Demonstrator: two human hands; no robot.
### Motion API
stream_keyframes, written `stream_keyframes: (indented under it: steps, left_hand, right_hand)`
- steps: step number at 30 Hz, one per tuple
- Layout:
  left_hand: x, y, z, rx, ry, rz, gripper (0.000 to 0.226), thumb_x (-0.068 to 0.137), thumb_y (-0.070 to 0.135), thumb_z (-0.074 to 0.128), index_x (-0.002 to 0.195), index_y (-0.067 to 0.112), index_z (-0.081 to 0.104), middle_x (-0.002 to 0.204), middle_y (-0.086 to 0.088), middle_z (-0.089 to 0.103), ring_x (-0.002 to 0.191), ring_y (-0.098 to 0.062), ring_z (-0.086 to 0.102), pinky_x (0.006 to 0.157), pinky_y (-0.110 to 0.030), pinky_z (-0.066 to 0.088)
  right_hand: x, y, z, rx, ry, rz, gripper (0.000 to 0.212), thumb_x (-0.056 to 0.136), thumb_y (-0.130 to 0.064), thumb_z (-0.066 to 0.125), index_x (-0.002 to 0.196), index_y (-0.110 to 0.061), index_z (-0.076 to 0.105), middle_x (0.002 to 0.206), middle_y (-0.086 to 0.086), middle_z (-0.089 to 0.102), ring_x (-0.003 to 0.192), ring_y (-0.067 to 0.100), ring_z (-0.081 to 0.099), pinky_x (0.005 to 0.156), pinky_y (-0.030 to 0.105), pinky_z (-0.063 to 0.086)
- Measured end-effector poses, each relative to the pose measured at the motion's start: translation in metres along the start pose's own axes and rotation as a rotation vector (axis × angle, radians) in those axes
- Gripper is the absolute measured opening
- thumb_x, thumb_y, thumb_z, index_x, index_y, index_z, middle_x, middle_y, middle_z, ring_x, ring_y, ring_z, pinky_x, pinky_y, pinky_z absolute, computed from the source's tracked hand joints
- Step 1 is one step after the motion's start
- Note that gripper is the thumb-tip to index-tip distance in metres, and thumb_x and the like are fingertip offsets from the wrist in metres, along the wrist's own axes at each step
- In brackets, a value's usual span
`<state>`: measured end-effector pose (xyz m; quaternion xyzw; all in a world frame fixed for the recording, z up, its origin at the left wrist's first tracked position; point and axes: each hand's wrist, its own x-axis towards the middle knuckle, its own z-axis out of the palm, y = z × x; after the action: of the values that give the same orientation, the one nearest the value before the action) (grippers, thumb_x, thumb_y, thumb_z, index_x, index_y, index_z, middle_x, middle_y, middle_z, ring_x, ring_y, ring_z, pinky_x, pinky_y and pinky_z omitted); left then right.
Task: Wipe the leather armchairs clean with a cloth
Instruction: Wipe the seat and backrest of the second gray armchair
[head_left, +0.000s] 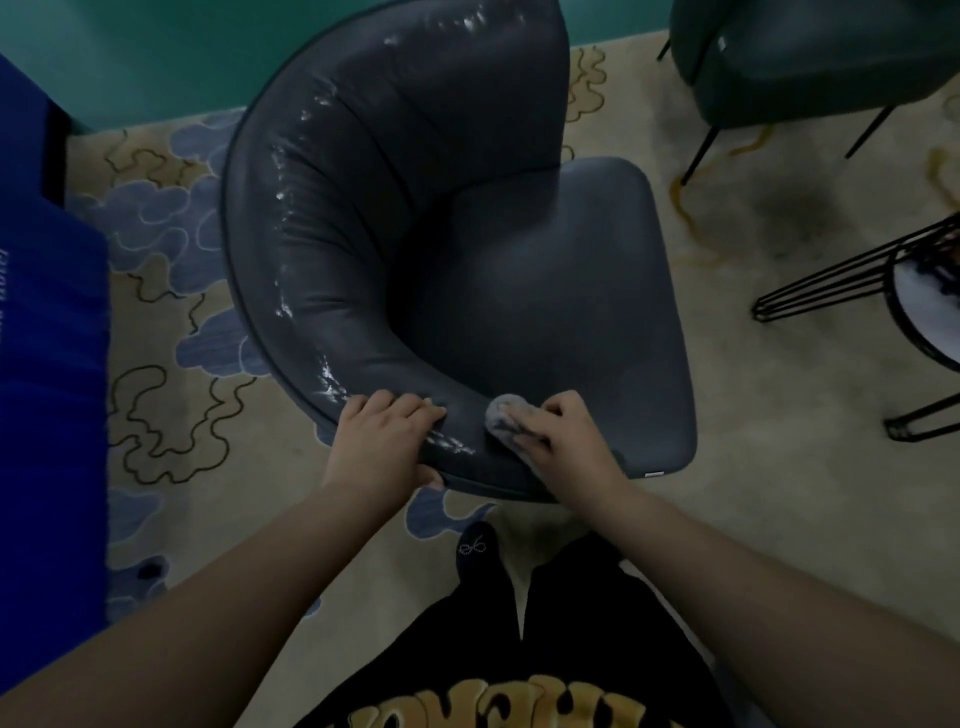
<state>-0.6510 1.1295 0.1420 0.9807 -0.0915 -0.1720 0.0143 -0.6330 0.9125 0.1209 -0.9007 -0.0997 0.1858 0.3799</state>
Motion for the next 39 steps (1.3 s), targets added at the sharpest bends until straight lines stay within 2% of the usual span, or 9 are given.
stream_keyframes:
  steps: [3,7,11,16,21,24,27,33,39]
  left_hand:
    - [-0.001,-0.001,0.004,-0.024,0.085,0.014,0.072,0.058,0.05,0.079,0.124,0.029,0.059,0.117,0.008,0.063,0.101,-0.021,0.055,0.089,-0.037,0.035]
    - [0.002,-0.004,0.004,-0.02,0.079,0.024,0.071,0.059,0.046,0.077,0.125,0.031,0.058,0.116,0.009,0.062,0.101,-0.02,0.055,0.091,-0.036,0.034]
    - [0.004,-0.008,0.004,-0.025,0.038,0.046,0.079,0.058,0.057,0.074,0.13,0.033,0.052,0.119,0.011,0.058,0.106,-0.018,0.051,0.098,-0.034,0.029]
    - [0.006,-0.008,0.005,-0.035,0.023,0.063,0.08,0.061,0.063,0.07,0.133,0.036,0.046,0.123,0.013,0.054,0.113,-0.016,0.046,0.11,-0.035,0.016]
    - [0.007,-0.012,0.009,-0.025,0.032,0.057,0.08,0.058,0.066,0.071,0.128,0.032,0.051,0.118,0.012,0.056,0.11,-0.017,0.048,0.115,-0.04,0.008]
    - [0.007,-0.014,0.01,-0.028,0.025,0.058,0.084,0.057,0.068,0.07,0.131,0.035,0.049,0.119,0.012,0.056,0.111,-0.017,0.048,0.116,-0.042,0.004]
    - [0.009,-0.013,0.005,-0.036,-0.012,0.051,0.084,0.059,0.066,0.071,0.134,0.039,0.045,0.122,0.013,0.054,0.114,-0.016,0.046,0.116,-0.043,0.001]
    - [0.008,-0.011,0.004,-0.025,-0.034,0.017,0.086,0.058,0.066,0.072,0.133,0.036,0.045,0.121,0.012,0.054,0.115,-0.017,0.046,0.116,-0.044,-0.001]
    - [0.008,-0.01,-0.009,-0.067,-0.052,0.059,0.087,0.055,0.064,0.075,0.132,0.037,0.046,0.128,0.013,0.049,0.123,-0.016,0.041,0.116,-0.046,-0.003]
  right_hand:
    - [-0.011,-0.022,0.019,-0.096,-0.065,-0.24,0.03,0.088,-0.03,0.062,0.118,-0.03,0.066,0.104,0.009,0.046,0.091,0.022,0.047,0.077,0.028,0.041]
    - [-0.004,-0.021,0.026,-0.251,-0.106,-0.211,0.041,0.091,-0.028,0.057,0.129,-0.042,0.054,0.11,0.009,0.043,0.1,0.028,0.045,0.086,0.04,0.042]
    - [-0.006,-0.022,0.032,-0.157,0.004,-0.182,0.034,0.088,-0.021,0.063,0.12,-0.032,0.065,0.1,0.01,0.046,0.089,0.026,0.048,0.076,0.038,0.047]
    - [0.028,-0.01,0.02,0.067,0.1,0.23,0.031,0.088,-0.033,0.062,0.114,-0.015,0.058,0.092,0.001,0.044,0.085,0.024,0.052,0.077,0.038,0.048]
    - [0.013,-0.019,0.02,-0.119,-0.056,-0.215,0.043,0.079,-0.038,0.072,0.12,-0.029,0.063,0.101,0.005,0.042,0.09,0.021,0.046,0.078,0.033,0.046]
    - [0.016,-0.009,0.026,-0.084,-0.001,-0.1,0.043,0.078,-0.033,0.074,0.12,-0.028,0.065,0.097,0.006,0.043,0.09,0.022,0.047,0.08,0.038,0.047]
    - [0.037,0.0,0.017,-0.034,-0.014,0.135,0.038,0.085,-0.035,0.068,0.121,-0.024,0.064,0.101,0.005,0.042,0.095,0.02,0.048,0.086,0.028,0.042]
    - [0.019,-0.012,0.022,-0.018,-0.122,-0.156,0.038,0.081,-0.03,0.071,0.119,-0.029,0.065,0.098,0.004,0.042,0.088,0.019,0.048,0.079,0.03,0.046]
    - [0.038,0.01,-0.001,0.003,-0.129,0.062,0.037,0.087,-0.033,0.065,0.124,-0.031,0.061,0.098,-0.001,0.039,0.092,0.014,0.046,0.087,0.022,0.039]
